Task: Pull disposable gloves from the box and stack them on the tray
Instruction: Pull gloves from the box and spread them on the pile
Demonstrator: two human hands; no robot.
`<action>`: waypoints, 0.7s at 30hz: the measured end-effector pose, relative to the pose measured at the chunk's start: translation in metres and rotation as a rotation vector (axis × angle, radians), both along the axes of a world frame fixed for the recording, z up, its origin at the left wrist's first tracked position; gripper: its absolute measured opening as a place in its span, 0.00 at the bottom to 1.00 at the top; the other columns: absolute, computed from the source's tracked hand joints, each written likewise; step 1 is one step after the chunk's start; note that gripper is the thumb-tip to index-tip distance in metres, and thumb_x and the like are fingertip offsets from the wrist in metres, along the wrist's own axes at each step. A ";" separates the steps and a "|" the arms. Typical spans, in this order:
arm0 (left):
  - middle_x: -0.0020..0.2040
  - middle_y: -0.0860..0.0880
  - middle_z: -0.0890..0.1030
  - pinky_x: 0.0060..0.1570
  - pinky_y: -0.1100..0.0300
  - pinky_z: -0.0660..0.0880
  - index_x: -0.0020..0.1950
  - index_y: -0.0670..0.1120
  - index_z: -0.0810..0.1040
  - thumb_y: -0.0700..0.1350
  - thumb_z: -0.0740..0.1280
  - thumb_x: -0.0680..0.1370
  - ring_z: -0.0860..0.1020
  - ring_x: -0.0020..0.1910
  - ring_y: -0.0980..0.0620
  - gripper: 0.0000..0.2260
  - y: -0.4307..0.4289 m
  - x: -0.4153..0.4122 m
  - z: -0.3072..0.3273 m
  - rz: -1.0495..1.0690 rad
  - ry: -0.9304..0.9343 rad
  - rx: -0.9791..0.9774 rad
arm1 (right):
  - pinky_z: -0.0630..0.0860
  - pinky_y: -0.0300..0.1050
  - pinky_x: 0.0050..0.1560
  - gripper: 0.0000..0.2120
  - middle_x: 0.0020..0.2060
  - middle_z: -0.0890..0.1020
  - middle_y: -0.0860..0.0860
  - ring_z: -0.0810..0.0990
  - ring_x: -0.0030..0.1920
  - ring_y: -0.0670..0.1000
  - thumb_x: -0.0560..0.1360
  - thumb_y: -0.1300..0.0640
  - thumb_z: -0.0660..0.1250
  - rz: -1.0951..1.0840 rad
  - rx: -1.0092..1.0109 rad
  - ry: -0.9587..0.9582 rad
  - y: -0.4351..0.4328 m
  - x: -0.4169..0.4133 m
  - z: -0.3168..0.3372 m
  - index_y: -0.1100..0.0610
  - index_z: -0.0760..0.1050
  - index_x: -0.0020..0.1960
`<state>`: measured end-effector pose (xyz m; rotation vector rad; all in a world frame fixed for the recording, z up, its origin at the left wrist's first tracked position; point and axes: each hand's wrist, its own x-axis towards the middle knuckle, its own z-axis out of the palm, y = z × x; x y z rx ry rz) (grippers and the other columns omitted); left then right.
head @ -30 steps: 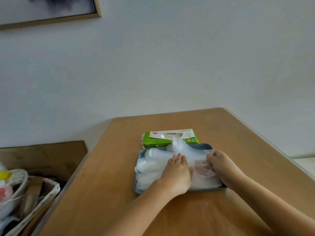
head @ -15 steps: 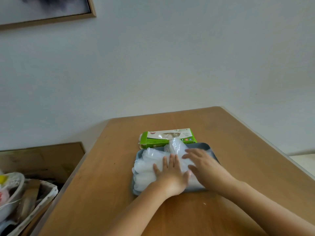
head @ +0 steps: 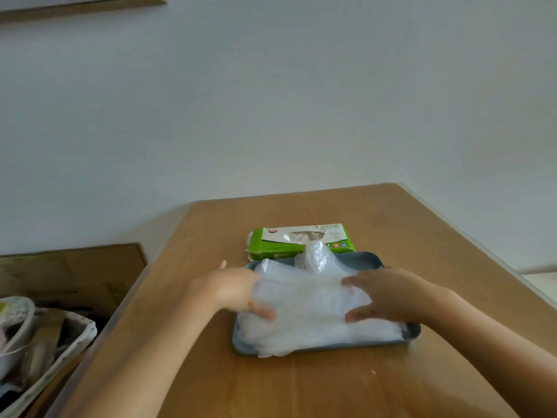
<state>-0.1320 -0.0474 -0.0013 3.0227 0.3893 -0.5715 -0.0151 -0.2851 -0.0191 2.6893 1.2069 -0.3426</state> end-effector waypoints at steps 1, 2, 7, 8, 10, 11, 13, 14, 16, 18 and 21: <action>0.56 0.52 0.78 0.66 0.50 0.63 0.63 0.48 0.74 0.71 0.62 0.70 0.75 0.56 0.51 0.33 0.005 0.006 0.005 0.027 -0.105 -0.093 | 0.68 0.46 0.63 0.30 0.66 0.74 0.48 0.72 0.66 0.52 0.75 0.34 0.60 0.009 0.085 -0.052 0.008 0.006 0.006 0.47 0.65 0.72; 0.56 0.53 0.79 0.59 0.54 0.68 0.63 0.48 0.74 0.69 0.62 0.71 0.77 0.54 0.51 0.31 0.011 0.012 0.009 0.061 -0.221 -0.193 | 0.71 0.46 0.59 0.24 0.61 0.76 0.48 0.75 0.62 0.53 0.76 0.38 0.61 0.021 0.196 -0.099 0.017 0.013 0.010 0.48 0.69 0.68; 0.74 0.49 0.68 0.64 0.58 0.65 0.74 0.49 0.65 0.59 0.62 0.78 0.67 0.71 0.50 0.27 0.042 0.052 0.002 0.185 -0.514 -0.446 | 0.67 0.44 0.63 0.19 0.65 0.71 0.49 0.72 0.64 0.53 0.80 0.55 0.61 0.115 0.608 -0.136 0.070 0.057 0.007 0.48 0.68 0.70; 0.74 0.49 0.67 0.65 0.57 0.65 0.75 0.50 0.65 0.58 0.62 0.78 0.67 0.71 0.50 0.27 0.047 0.060 -0.005 0.198 -0.524 -0.470 | 0.65 0.43 0.64 0.17 0.65 0.71 0.49 0.71 0.65 0.53 0.80 0.57 0.61 0.142 0.618 -0.101 0.081 0.066 0.005 0.48 0.71 0.68; 0.74 0.50 0.66 0.67 0.56 0.64 0.75 0.51 0.64 0.57 0.63 0.78 0.66 0.72 0.49 0.26 0.054 0.072 -0.020 0.218 -0.539 -0.520 | 0.62 0.41 0.66 0.15 0.66 0.71 0.51 0.68 0.67 0.52 0.80 0.61 0.60 0.164 0.604 -0.011 0.101 0.082 0.000 0.48 0.78 0.61; 0.75 0.50 0.65 0.68 0.55 0.63 0.75 0.52 0.64 0.55 0.64 0.78 0.65 0.73 0.49 0.26 0.055 0.077 -0.028 0.227 -0.556 -0.549 | 0.61 0.42 0.67 0.16 0.68 0.70 0.51 0.66 0.69 0.52 0.79 0.63 0.61 0.165 0.584 0.027 0.110 0.089 -0.003 0.48 0.80 0.59; 0.76 0.50 0.62 0.71 0.55 0.59 0.75 0.52 0.63 0.54 0.64 0.79 0.61 0.74 0.50 0.26 0.056 0.085 -0.042 0.228 -0.570 -0.598 | 0.59 0.44 0.69 0.14 0.71 0.66 0.50 0.62 0.71 0.53 0.78 0.62 0.62 0.187 0.510 0.069 0.127 0.099 -0.009 0.48 0.81 0.58; 0.77 0.49 0.59 0.73 0.54 0.56 0.76 0.53 0.62 0.54 0.64 0.79 0.58 0.76 0.50 0.26 0.055 0.088 -0.049 0.212 -0.551 -0.591 | 0.57 0.45 0.70 0.13 0.73 0.64 0.51 0.59 0.73 0.54 0.79 0.60 0.63 0.207 0.457 0.084 0.133 0.101 -0.012 0.48 0.80 0.59; 0.79 0.49 0.52 0.75 0.46 0.51 0.76 0.54 0.60 0.57 0.62 0.79 0.52 0.78 0.48 0.26 0.057 0.096 -0.060 0.177 -0.496 -0.514 | 0.53 0.45 0.72 0.14 0.75 0.60 0.52 0.54 0.75 0.56 0.79 0.56 0.63 0.230 0.357 0.124 0.143 0.104 -0.017 0.48 0.78 0.63; 0.79 0.51 0.49 0.74 0.41 0.49 0.77 0.57 0.58 0.61 0.61 0.78 0.49 0.78 0.48 0.29 0.056 0.099 -0.064 0.173 -0.476 -0.437 | 0.54 0.42 0.71 0.14 0.75 0.60 0.52 0.54 0.75 0.54 0.79 0.57 0.62 0.238 0.344 0.150 0.144 0.106 -0.017 0.48 0.77 0.63; 0.79 0.52 0.51 0.74 0.45 0.50 0.76 0.58 0.58 0.64 0.62 0.76 0.52 0.77 0.47 0.31 0.055 0.101 -0.066 0.181 -0.497 -0.391 | 0.60 0.35 0.56 0.09 0.66 0.72 0.51 0.67 0.66 0.51 0.77 0.56 0.65 0.216 0.511 0.129 0.142 0.109 -0.020 0.52 0.83 0.53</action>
